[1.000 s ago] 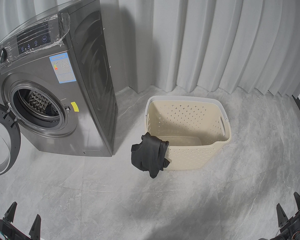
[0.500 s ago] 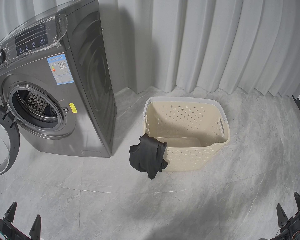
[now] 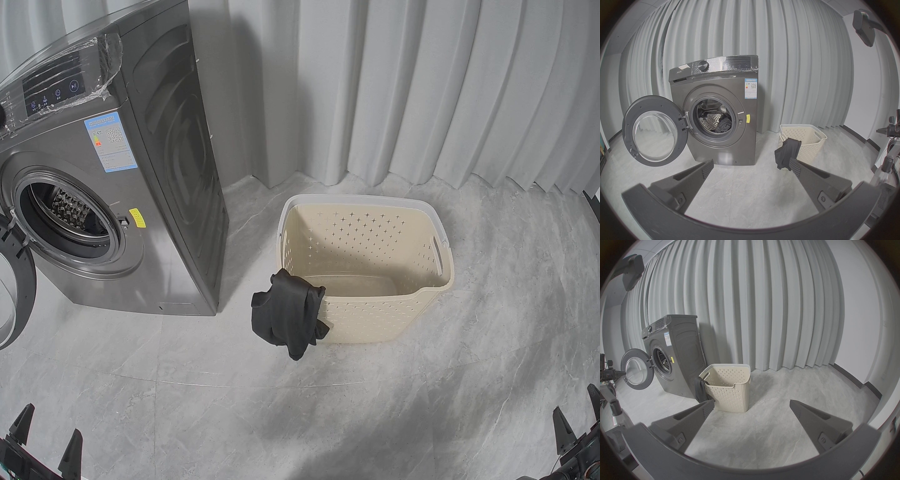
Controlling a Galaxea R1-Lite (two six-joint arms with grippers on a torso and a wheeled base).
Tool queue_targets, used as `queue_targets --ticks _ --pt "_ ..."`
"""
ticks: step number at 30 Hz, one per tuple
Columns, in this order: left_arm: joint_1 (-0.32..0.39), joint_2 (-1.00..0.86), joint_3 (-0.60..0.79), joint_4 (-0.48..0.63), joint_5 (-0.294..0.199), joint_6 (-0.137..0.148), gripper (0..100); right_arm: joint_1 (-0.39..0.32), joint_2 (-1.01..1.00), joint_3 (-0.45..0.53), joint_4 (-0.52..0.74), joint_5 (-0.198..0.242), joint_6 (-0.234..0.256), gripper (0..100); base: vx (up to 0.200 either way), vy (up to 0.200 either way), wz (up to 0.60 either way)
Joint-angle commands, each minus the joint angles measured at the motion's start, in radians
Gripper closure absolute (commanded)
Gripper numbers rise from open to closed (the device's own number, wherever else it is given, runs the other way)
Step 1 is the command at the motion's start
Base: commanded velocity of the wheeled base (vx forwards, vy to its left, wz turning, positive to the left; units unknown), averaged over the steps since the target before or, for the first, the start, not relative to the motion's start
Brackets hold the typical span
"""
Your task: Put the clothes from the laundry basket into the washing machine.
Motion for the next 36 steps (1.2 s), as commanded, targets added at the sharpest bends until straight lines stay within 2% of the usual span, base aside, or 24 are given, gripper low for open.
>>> queue_targets --ticks 1,10,19,24,26,27,28,29,33,36 --pt "0.001 -0.007 0.016 0.000 0.000 -0.001 0 0.002 -0.015 0.016 0.000 0.001 0.000 0 0.000 0.200 0.00" --pt "0.001 -0.009 0.018 0.000 0.000 0.000 0 0.001 -0.013 0.016 0.000 0.001 0.000 0 0.000 0.200 0.00" --pt "0.001 -0.009 0.018 0.000 0.000 0.000 0 0.001 -0.015 0.016 0.001 0.001 0.002 0 0.000 0.000 0.00" --pt "-0.001 -0.009 0.016 0.000 0.000 0.000 0 -0.002 -0.015 0.012 -0.008 -0.007 0.011 0 0.200 0.000 0.00" --pt "0.001 -0.009 0.016 0.000 0.000 0.000 0 -0.001 -0.015 -0.065 -0.058 -0.004 0.006 0 0.200 0.000 0.00" --pt "0.001 -0.009 0.016 0.000 0.000 0.000 0 -0.001 -0.013 -0.073 -0.058 -0.004 0.006 0 0.200 0.000 0.00" --pt "-0.001 -0.007 0.016 0.000 0.000 0.000 0 0.002 0.018 -0.160 -0.048 0.002 0.006 0 0.200 0.000 0.00" --pt "-0.001 -0.007 0.018 0.000 0.000 0.000 0 0.005 0.057 -0.180 -0.026 0.005 0.005 0 0.200 0.000 0.00" --pt "0.001 -0.007 0.018 0.000 0.000 0.000 0 0.025 0.192 -0.174 0.023 0.037 0.003 0 0.200 0.000 0.00" --pt "0.001 -0.009 0.018 0.000 0.000 0.000 0 0.050 0.403 -0.163 0.011 0.099 0.005 0 0.200 0.000 0.00"
